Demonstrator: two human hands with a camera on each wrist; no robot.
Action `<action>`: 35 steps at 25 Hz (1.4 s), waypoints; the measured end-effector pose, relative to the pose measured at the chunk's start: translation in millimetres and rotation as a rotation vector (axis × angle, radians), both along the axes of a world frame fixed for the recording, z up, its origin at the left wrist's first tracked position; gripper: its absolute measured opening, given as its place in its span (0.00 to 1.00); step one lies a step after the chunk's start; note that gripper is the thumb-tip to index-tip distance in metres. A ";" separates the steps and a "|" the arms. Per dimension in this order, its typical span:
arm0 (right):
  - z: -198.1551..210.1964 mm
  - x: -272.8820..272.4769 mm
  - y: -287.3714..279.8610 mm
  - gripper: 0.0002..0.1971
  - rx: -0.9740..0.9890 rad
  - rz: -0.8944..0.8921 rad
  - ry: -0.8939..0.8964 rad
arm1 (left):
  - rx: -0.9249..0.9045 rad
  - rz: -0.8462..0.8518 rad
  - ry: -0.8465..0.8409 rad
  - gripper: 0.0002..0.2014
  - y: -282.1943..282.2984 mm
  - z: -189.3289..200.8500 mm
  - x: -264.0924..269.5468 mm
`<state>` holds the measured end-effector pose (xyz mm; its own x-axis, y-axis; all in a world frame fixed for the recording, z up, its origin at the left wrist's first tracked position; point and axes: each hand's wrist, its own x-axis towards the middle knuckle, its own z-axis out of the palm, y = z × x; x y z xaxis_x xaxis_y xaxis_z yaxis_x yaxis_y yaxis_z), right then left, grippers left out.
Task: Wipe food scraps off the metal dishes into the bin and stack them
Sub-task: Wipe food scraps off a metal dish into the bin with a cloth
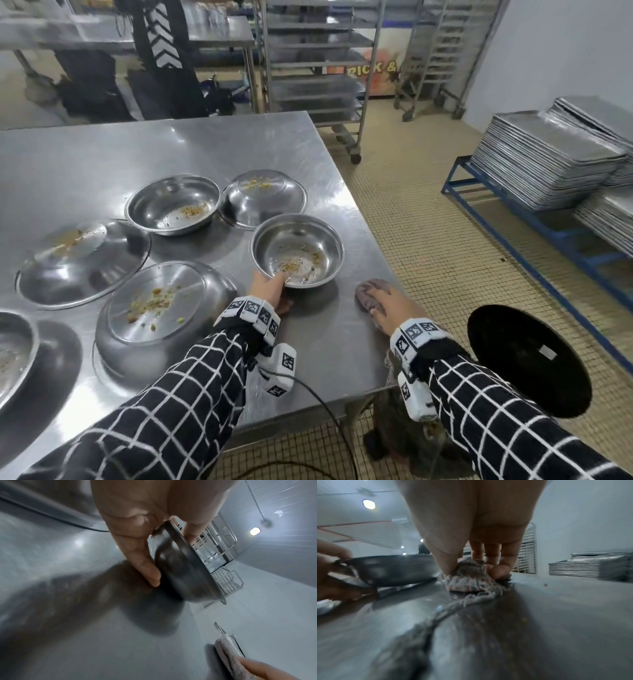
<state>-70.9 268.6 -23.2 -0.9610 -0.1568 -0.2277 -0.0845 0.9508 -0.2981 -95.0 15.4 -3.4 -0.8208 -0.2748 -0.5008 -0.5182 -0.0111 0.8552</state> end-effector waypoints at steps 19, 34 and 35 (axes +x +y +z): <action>94.2 120.6 118.4 0.18 -0.457 -0.648 0.633 | -0.098 -0.801 0.362 0.21 168.2 63.2 59.6; 101.1 71.7 213.0 0.13 -0.131 -0.082 0.415 | -0.147 -1.006 0.500 0.22 308.0 101.1 23.0; 98.8 72.5 219.0 0.12 -0.102 -0.037 0.376 | -0.143 -1.010 0.499 0.23 312.3 98.1 20.3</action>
